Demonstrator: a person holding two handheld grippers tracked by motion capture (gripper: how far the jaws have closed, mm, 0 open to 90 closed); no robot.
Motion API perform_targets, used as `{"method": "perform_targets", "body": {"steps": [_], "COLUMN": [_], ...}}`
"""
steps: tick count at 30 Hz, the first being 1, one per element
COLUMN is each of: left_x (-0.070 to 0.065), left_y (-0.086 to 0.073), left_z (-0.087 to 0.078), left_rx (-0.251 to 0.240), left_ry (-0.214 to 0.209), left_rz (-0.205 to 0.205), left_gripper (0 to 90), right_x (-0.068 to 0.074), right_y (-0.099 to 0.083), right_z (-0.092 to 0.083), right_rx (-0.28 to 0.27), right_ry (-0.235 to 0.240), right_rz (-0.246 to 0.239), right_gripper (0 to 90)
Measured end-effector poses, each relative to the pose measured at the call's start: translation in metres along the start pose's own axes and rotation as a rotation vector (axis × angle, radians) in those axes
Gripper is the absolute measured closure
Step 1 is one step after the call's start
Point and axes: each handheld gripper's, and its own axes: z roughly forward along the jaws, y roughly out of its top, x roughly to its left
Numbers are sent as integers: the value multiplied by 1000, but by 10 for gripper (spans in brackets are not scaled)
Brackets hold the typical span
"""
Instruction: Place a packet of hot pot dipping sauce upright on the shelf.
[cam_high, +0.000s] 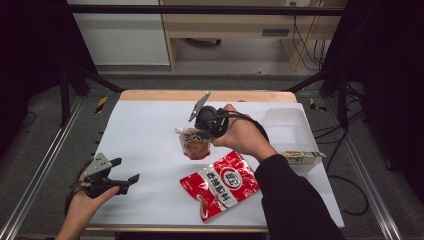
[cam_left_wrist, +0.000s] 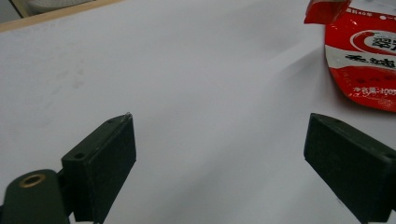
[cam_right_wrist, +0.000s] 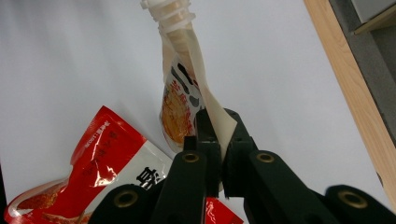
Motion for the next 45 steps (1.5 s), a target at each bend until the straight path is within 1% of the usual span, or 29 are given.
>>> {"method": "perform_targets", "body": {"steps": [2, 4, 5, 6, 8, 10, 11, 13, 14, 18, 19, 21, 22, 25, 30, 31, 33, 35, 37, 38, 40, 45], "left_x": [2, 3, 3, 3, 2, 3, 3, 4, 4, 3, 3, 3, 2, 3, 2, 2, 2, 2, 3, 3, 4, 9], "left_y": [-1, -3, -3, -3, -3, -4, -5, -5, -4, -4, -4, -3, -3, -3, -4, -4, -4, -4, -4, -4, -4, -6], "left_z": [-1, -1, -2, -2, -2, 0, 0, 1, 2, 1, 0, -1, -2, -2, 0, 0, 0, 0, 0, 0, 1, 0], "left_rx": [4, 5, 2, 2, 4, 11, 15, 15, 13, 14, 9, -6, -10, -5, 1, 0, 7, 8, 13, 12, 12, 14], "left_ry": [3, 7, 11, 14, 7, 1, -4, 0, 1, 5, 9, 23, 27, 23, 13, 15, 16, 18, 20, 21, 15, 23], "left_rz": [-2, -6, -9, -8, -8, -12, -12, -12, -12, -4, -4, 6, 5, 6, 0, 3, 13, 11, 13, 10, 13, -3], "left_gripper": [90, 90, 90, 90, 90, 87, 87, 86, 86, 86, 86, 87, 88, 88, 88, 88, 88, 88, 87, 85, 71, 67], "right_x": [-5, -9, -10, -12, -15, -20, -20, -23, -25, -28, -28, -28, -30, -31, -33, -33, -35, -36, -37, -37, -38, -44], "right_y": [-1, -3, -3, -4, -6, -9, -9, -11, -11, -14, -16, -20, -23, -31, -46, -46, -49, -52, -56, -58, -63, -77], "right_z": [-3, -6, -7, -9, -12, -17, -17, -21, -24, -35, -37, -41, -42, -44, -49, -49, -51, -54, -58, -60, -65, -76], "right_rx": [3, 10, 15, 15, 2, -4, -4, -3, -7, -12, -9, 6, 6, 13, 10, 10, 3, -4, 2, 2, -2, -25], "right_ry": [-3, -11, -17, -23, -27, -23, -23, -27, -31, -42, -46, -51, -54, -56, -65, -65, -88, -90, -95, -98, -103, -104], "right_rz": [9, -4, 6, 4, 10, 28, 28, 34, 26, 22, 21, 34, 26, 33, 63, 63, 59, 62, 52, 55, 55, 68], "right_gripper": [885, 885, 885, 885, 885, 884, 884, 885, 885, 885, 885, 885, 884, 884, 884, 884, 886, 886, 885, 885, 885, 885]}}
